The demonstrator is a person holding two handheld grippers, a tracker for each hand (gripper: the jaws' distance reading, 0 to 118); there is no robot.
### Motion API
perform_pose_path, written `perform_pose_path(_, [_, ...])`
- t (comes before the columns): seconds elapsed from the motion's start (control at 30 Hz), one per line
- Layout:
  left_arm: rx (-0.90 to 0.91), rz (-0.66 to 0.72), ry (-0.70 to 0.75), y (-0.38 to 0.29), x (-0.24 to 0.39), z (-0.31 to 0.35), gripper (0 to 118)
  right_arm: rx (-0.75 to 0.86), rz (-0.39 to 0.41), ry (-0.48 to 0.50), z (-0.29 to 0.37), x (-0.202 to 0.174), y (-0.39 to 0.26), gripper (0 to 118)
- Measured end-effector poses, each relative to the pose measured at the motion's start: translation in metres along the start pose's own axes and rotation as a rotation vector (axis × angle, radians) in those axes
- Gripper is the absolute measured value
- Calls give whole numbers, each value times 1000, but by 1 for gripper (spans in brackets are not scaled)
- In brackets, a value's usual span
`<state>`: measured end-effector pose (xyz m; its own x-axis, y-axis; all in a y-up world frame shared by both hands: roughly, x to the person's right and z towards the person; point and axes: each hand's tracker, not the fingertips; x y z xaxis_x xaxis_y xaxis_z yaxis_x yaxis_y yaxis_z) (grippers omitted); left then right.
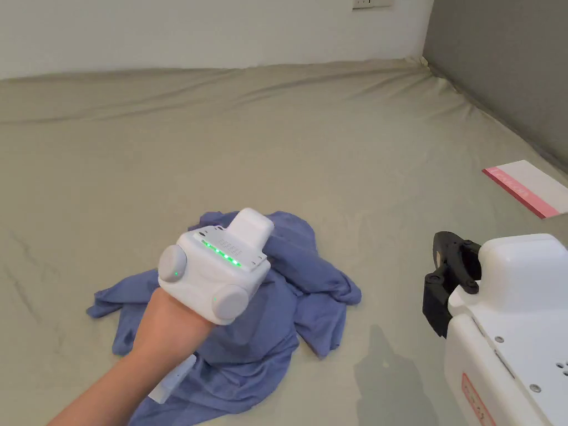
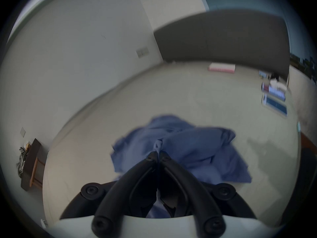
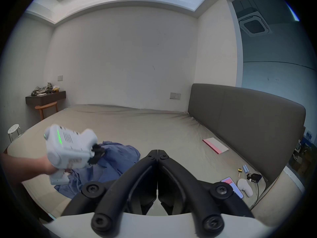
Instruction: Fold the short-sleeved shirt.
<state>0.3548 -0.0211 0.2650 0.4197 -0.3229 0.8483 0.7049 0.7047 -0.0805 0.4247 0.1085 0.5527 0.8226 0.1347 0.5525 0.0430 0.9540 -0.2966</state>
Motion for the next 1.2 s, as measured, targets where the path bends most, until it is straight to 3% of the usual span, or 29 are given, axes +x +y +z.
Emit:
perform_pose_path(0.23, [-162,98,-22,-57,4,-44,0,-53,12,-5,-18,3,-14,2])
perform_pose_path(0.3, [-150,158,-34,-61,-4,-32,14,-59,23,0,-19,0,-15,2])
perform_pose_path(0.4, [-91,276,-44,-59,-24,-2,21,-55,39,12,-18,-6,-9,2])
perform_pose_path(0.43, [-61,307,-29,-58,-30,14,47,-49,40,17,-16,-7,-7,2])
perform_pose_path(0.47, [-37,332,-23,-56,-38,29,85,-42,43,24,-15,-9,-3,2])
perform_pose_path(0.5, [-9,357,-14,-56,-45,45,114,-33,46,29,-13,-11,1,2])
perform_pose_path(0.53, [44,375,-9,-56,-52,65,115,-24,49,34,-11,-13,5,2])
perform_pose_path(0.57, [161,414,-4,-55,-59,90,112,-13,53,40,-9,-15,10,2])
perform_pose_path(0.63, [167,405,59,-52,-78,129,112,15,64,51,-4,-21,21,2])
perform_pose_path(0.8, [384,450,253,-26,-94,255,112,115,101,92,10,-40,57,2])
perform_pose_path(0.93, [479,466,378,-36,-94,302,106,173,123,126,22,-58,77,2])
perform_pose_path(1.0, [495,472,433,-47,-92,315,87,199,137,144,29,-70,83,2])
perform_pose_path(1.03, [502,470,449,-50,-90,320,67,206,141,150,31,-74,84,2])
perform_pose_path(1.13, [519,450,520,-55,-75,334,45,220,153,175,38,-89,85,2])
perform_pose_path(1.2, [523,445,542,-60,-69,336,11,220,154,199,40,-99,83,2])
